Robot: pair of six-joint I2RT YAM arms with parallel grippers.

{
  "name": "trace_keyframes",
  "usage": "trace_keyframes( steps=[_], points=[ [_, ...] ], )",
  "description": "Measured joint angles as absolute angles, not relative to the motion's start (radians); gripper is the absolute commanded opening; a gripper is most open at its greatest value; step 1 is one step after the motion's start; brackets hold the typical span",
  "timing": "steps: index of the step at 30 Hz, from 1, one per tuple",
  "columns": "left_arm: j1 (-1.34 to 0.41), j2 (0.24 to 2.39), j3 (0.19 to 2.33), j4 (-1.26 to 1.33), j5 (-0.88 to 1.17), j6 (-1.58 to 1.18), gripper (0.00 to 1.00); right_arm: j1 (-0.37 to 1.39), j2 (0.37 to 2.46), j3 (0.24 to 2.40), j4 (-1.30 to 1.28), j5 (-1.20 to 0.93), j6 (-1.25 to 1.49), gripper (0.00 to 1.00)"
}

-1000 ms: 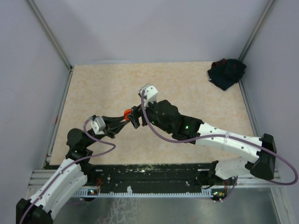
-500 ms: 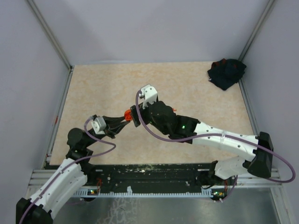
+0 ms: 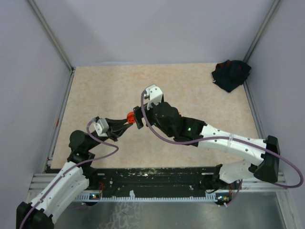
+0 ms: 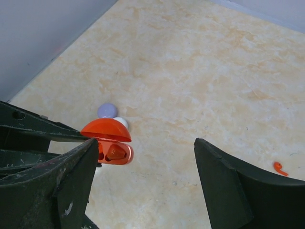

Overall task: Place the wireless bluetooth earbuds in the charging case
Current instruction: Place the earbud in the charging case, then pick up the earbud from the center of the board.

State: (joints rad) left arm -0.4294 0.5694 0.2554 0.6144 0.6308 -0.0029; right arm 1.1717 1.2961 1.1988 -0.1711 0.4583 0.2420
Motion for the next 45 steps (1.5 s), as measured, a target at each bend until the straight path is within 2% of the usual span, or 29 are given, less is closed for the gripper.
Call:
trace_keyframes(
  steps=[5,9,20,27,37,45],
  points=[
    [-0.429,0.569,0.268,0.564,0.595,0.004,0.0,1.143,1.272,1.2,-0.223,0.46,0.221,0.82],
    [-0.429,0.572,0.289,0.508,0.551,0.015,0.0,1.052,1.25,1.193,-0.272,0.454,0.213,0.82],
    [-0.429,0.579,0.312,0.426,0.496,0.028,0.0,0.739,1.202,0.948,-0.279,0.353,0.209,0.76],
    [-0.429,0.582,0.314,0.41,0.492,0.028,0.0,0.647,1.332,0.908,-0.206,0.339,0.21,0.68],
    [-0.429,0.589,0.318,0.403,0.492,0.031,0.0,0.636,1.541,0.903,-0.07,0.386,0.22,0.51],
    [-0.42,0.603,0.318,0.402,0.502,0.031,0.0,0.612,1.694,0.906,0.009,0.397,0.219,0.43]
  ],
)
